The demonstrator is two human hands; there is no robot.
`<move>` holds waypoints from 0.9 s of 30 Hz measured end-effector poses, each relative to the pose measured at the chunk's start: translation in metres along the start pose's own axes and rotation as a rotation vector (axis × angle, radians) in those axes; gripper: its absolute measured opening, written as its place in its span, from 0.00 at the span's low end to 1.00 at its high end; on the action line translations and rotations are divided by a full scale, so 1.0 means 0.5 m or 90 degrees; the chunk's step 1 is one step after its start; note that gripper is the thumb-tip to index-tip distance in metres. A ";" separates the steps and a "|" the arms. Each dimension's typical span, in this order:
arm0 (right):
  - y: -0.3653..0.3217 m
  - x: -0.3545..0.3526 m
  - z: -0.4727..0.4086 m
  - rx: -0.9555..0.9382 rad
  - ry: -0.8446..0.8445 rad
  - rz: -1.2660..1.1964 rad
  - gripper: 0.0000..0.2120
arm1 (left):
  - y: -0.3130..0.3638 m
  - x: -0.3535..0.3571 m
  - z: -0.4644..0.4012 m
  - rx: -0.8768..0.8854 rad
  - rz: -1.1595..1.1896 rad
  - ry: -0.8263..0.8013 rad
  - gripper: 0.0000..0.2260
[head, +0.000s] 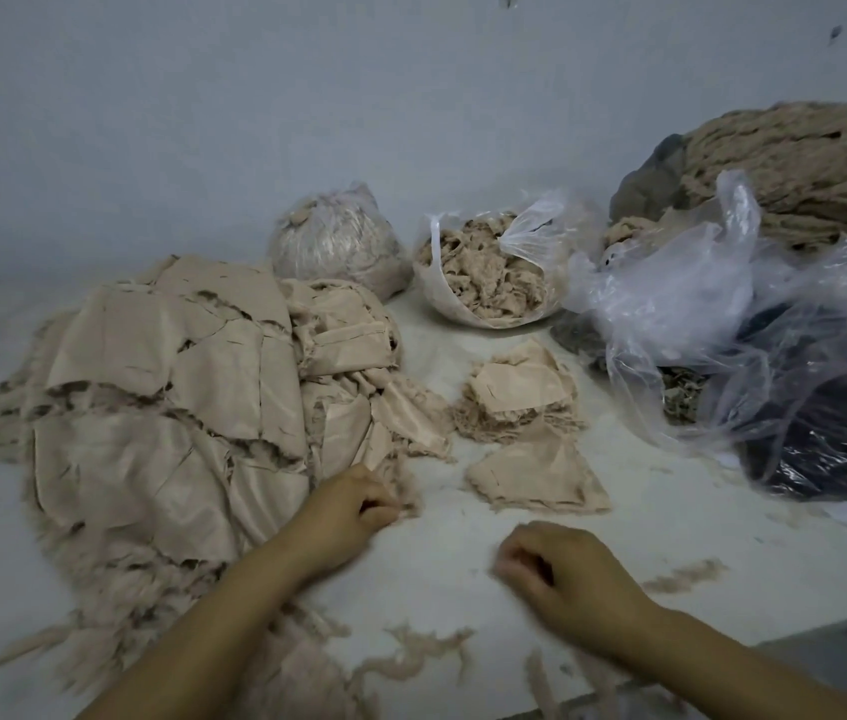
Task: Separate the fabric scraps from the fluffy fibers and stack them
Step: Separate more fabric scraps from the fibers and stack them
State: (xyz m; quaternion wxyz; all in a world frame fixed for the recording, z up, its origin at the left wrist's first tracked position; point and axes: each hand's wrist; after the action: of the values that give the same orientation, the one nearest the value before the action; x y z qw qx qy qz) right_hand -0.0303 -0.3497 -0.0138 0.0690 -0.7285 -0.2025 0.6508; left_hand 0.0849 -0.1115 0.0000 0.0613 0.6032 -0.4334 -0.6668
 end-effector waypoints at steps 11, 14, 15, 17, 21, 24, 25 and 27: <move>-0.150 0.052 -0.235 0.212 -0.035 0.037 0.21 | 0.014 -0.011 -0.023 -0.013 0.264 0.165 0.15; -0.145 0.063 -0.221 0.162 0.023 -0.064 0.05 | -0.011 -0.006 -0.035 0.030 0.096 0.014 0.18; -0.139 0.062 -0.210 0.158 0.051 -0.121 0.08 | -0.022 -0.002 -0.040 0.027 0.037 -0.023 0.19; -0.127 0.057 -0.180 0.160 0.105 -0.206 0.16 | -0.039 0.008 -0.047 0.029 -0.061 -0.049 0.20; -0.096 0.036 -0.126 0.192 0.196 -0.331 0.16 | -0.056 0.025 -0.050 0.026 -0.297 -0.038 0.22; -0.082 0.005 -0.112 0.209 0.189 -0.443 0.17 | -0.042 0.024 -0.050 -0.012 -0.241 -0.015 0.21; -0.080 -0.002 -0.111 0.214 0.164 -0.473 0.17 | -0.030 0.023 -0.049 -0.022 -0.129 0.031 0.19; -0.083 -0.010 -0.113 0.215 0.117 -0.542 0.11 | 0.009 0.029 -0.041 -0.044 0.161 0.177 0.14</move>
State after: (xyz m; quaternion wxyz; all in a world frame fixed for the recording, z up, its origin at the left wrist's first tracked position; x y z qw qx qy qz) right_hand 0.0159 -0.3048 0.0142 0.4655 -0.6137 -0.3675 0.5212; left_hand 0.0965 -0.1333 -0.0055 0.2248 0.6275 -0.4698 -0.5788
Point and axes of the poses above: each hand's wrist, its own z-axis away from the middle knuckle, its own x-axis out of the palm, y = z × x, and after that the axes turned 10 degrees about z, right-handed
